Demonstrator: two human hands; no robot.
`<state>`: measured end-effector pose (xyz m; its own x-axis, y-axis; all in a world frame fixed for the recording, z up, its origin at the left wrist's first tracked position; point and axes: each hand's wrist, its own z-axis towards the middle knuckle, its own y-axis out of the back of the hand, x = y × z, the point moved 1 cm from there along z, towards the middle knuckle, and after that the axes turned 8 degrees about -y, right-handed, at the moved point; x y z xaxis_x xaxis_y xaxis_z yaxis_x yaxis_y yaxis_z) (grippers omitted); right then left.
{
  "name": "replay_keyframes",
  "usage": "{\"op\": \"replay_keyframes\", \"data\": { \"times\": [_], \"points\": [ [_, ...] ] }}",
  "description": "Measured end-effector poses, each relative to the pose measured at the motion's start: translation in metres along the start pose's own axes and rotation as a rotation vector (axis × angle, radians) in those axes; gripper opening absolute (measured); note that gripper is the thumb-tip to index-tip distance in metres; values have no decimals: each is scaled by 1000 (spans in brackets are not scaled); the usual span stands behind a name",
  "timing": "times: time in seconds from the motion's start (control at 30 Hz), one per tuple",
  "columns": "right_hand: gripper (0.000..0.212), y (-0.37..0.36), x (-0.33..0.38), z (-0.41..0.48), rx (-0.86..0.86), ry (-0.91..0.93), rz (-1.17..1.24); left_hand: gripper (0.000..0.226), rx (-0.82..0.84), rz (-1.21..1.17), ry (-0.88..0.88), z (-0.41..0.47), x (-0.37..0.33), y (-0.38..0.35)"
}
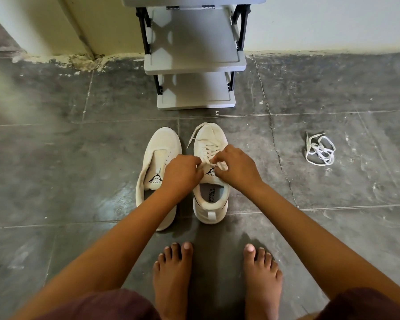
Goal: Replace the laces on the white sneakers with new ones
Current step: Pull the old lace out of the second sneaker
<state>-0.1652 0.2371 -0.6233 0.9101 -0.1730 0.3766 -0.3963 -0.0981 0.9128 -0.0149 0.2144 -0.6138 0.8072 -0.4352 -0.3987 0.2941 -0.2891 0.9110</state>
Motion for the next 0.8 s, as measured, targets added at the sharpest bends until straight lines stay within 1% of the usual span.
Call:
{"op": "replay_keyframes", "data": {
  "times": [0.03, 0.07, 0.13, 0.2, 0.27, 0.33, 0.37, 0.4, 0.47, 0.5, 0.53, 0.6, 0.63, 0.67, 0.7, 0.77, 0.8],
  "points": [
    [26, -1, 0, -2, -45, 58, -130, 23, -5, -5, -3, 0, 1, 0],
    [27, -2, 0, -4, -98, 105, -202, 23, -6, -11, -5, 0, 1, 0],
    [28, -4, 0, -9, -184, 166, -228, 25, 9, -21, -4, 1, 3, 0],
    [27, -4, -1, -8, -192, 217, -261, 25, 38, -16, 0, 2, 3, 1],
    [20, -1, 3, -8, -188, 270, -341, 24, 51, 1, -8, 2, 3, 1],
    [6, 0, 7, -10, -250, 306, -406, 26, 55, 27, -17, 2, 0, 1],
    [8, 0, 8, -11, -292, 309, -371, 27, 61, 50, -20, 2, -1, 0],
    [9, 0, 8, -10, -315, 285, -271, 27, 68, 80, -23, 2, -3, 0],
    [6, 4, 14, -5, -310, 118, 76, 25, 81, 155, -38, 4, -6, -2],
    [7, 5, 16, -1, -273, 23, 226, 23, 85, 186, -45, 5, -9, -3],
    [8, 5, 18, 3, -242, -35, 317, 22, 91, 209, -49, 6, -10, -4],
    [10, 3, 20, 6, -167, -116, 484, 21, 94, 223, -44, 6, -11, -4],
    [12, 4, 20, 5, -132, -140, 526, 21, 93, 218, -38, 6, -10, -4],
    [15, 5, 17, 4, -105, -138, 485, 22, 92, 206, -31, 6, -8, -4],
    [20, 6, 12, 3, -97, -88, 322, 23, 93, 188, -26, 6, -6, -4],
    [30, 6, 4, 1, -91, 114, -127, 25, 85, 151, -20, 6, -4, -4],
    [33, 6, 1, 0, -94, 210, -267, 25, 83, 139, -19, 5, -3, -4]
  ]
}}
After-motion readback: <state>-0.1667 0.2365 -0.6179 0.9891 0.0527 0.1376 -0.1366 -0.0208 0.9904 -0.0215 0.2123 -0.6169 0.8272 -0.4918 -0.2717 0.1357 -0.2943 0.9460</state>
